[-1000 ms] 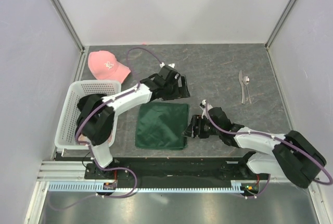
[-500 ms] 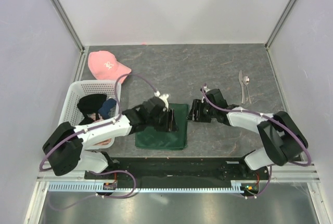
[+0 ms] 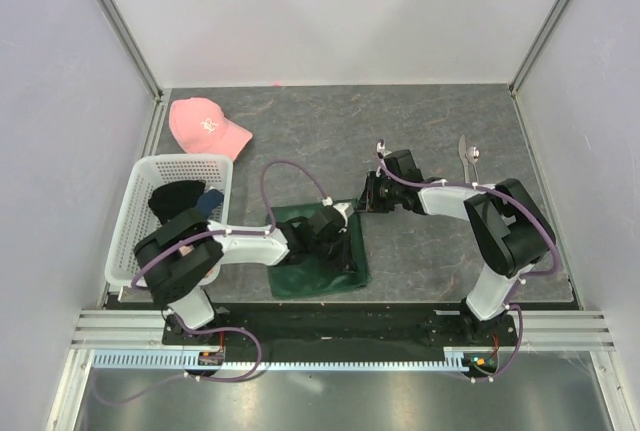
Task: Fold the napkin into a case and place the utensils inside
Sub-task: Pick up the lower triangle-folded napkin from the center of the board.
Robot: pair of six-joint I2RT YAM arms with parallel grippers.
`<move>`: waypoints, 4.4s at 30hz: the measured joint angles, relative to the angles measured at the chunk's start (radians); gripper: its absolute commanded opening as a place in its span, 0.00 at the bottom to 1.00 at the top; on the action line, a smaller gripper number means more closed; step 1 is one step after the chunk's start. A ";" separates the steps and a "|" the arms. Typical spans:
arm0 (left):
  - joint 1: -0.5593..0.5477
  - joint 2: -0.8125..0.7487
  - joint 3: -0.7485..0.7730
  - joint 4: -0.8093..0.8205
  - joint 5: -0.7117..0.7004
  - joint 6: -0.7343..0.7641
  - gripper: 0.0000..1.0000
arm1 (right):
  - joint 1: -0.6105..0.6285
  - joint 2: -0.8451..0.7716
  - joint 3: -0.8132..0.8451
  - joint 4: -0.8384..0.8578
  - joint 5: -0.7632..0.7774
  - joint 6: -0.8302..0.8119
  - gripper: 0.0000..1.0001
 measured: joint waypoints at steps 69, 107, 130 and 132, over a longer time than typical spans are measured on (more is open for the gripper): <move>0.616 0.037 0.169 -0.304 -0.077 0.161 0.24 | 0.216 -0.568 -0.458 -0.180 0.087 0.167 0.13; 0.809 -0.756 0.267 -0.851 -0.232 0.143 0.68 | 0.863 0.282 0.645 -0.660 0.676 0.181 0.62; 0.869 -0.654 0.143 -0.747 -0.056 0.171 0.70 | 0.809 0.244 0.483 -0.478 0.650 0.228 0.00; 0.869 -0.629 0.111 -0.712 -0.006 0.175 0.70 | 0.797 0.217 0.443 -0.434 0.621 0.228 0.00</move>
